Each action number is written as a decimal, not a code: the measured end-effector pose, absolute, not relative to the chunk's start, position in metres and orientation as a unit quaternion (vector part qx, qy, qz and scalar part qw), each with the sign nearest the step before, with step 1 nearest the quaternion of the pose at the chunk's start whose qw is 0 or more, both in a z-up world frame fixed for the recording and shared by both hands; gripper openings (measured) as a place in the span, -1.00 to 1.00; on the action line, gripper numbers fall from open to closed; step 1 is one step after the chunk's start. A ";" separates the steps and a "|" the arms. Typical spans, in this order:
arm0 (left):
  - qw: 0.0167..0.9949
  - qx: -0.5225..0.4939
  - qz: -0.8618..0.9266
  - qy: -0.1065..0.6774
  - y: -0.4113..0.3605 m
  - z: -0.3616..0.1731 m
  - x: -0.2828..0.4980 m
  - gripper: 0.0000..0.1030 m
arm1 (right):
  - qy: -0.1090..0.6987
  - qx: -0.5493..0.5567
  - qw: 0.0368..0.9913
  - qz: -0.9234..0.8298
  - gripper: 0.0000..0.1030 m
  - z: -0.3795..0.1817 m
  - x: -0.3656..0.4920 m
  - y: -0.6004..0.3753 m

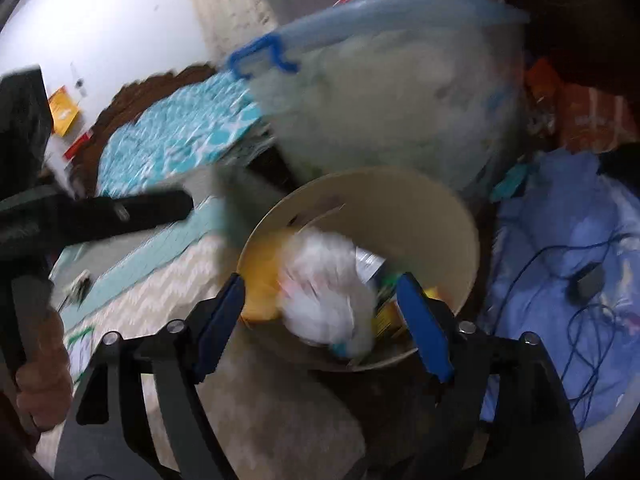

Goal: Collect trash

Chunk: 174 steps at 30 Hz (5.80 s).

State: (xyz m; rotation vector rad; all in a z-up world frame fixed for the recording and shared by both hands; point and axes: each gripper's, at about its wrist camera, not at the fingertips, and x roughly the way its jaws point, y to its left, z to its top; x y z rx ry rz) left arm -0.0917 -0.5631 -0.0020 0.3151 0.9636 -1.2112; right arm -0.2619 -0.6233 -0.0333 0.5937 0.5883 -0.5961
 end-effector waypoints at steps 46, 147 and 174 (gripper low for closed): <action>0.866 -0.058 -0.107 0.485 0.007 -0.050 0.072 0.23 | 0.436 0.124 0.891 -0.036 0.22 -0.049 -0.088 -0.352; 0.849 0.068 -0.286 0.439 -0.133 -0.067 -0.082 0.66 | 0.382 0.128 0.911 -0.087 0.67 -0.054 -0.202 -0.305; 0.868 0.051 -0.257 0.422 -0.114 -0.069 -0.105 0.83 | 0.339 0.150 0.922 -0.106 0.93 -0.057 -0.230 -0.279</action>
